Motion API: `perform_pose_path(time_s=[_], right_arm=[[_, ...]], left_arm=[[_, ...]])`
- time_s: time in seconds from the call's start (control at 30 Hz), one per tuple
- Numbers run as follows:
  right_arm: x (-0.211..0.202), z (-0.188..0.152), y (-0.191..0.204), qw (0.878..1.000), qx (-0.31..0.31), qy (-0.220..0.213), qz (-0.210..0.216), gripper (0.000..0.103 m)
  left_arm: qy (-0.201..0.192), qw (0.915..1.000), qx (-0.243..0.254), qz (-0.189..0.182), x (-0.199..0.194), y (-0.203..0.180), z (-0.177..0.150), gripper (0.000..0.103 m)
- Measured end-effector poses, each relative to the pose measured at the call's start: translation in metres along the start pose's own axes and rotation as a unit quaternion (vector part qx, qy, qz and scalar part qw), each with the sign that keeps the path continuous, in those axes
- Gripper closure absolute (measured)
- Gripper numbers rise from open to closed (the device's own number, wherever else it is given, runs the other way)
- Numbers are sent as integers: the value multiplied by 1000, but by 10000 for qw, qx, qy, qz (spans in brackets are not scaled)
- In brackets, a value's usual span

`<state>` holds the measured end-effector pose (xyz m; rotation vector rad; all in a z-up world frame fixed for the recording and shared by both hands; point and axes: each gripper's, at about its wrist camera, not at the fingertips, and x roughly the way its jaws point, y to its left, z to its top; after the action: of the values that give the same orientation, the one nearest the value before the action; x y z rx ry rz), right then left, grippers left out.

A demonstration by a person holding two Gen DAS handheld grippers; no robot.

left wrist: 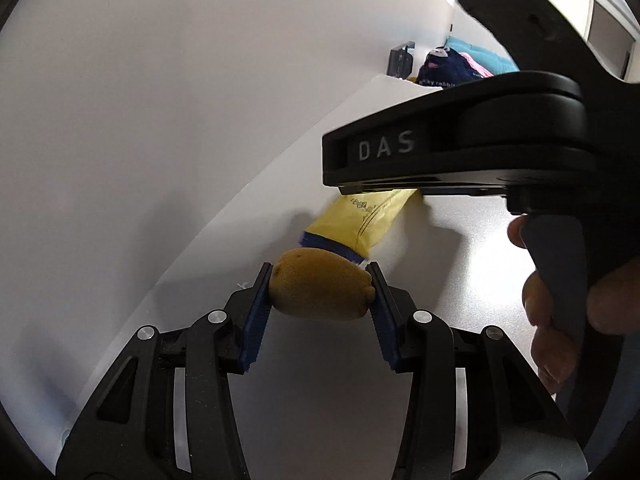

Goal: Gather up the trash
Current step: 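Grasp the brown fuzzy toy with the left tool while the right tool grasps the yellow packet, then carry the brown toy with the left tool while the right tool carries the packet to the bin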

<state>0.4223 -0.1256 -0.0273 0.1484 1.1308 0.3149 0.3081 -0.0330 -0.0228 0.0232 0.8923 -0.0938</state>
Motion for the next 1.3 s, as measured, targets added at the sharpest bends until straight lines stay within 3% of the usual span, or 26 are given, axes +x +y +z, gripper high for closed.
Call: perform_pose_path(time_s=[0.03,0.1,0.17,0.27,0.77,1.0,1.3], right_arm=[[0,1,0,10000,-27,-2,-11,48],[0,2,-4,10000,-18,-32,15,65],[-3,2,-8,9999,-12,-104,21,73],[-9,0,-12,9997,-99,-202,-102,77],[-43,-14,-39,9990,-141,-303,-307,78],[-67,-22,-49,9990,-114,-367,-216,78],[-126,-67,-65,9977,-296,-564,-227,78]], left_arm=[[-1,10000,5,-6,0,0,0,57],[-4,10000,31,-7,-1,-1,-1,57],[-17,10000,59,-13,-2,-2,-2,57],[-48,9999,93,-14,-4,-3,-3,57],[19,9998,222,15,-2,-12,-3,57],[-101,9994,335,66,-32,-29,-4,57],[-211,9988,437,-1,-76,-62,-20,57]])
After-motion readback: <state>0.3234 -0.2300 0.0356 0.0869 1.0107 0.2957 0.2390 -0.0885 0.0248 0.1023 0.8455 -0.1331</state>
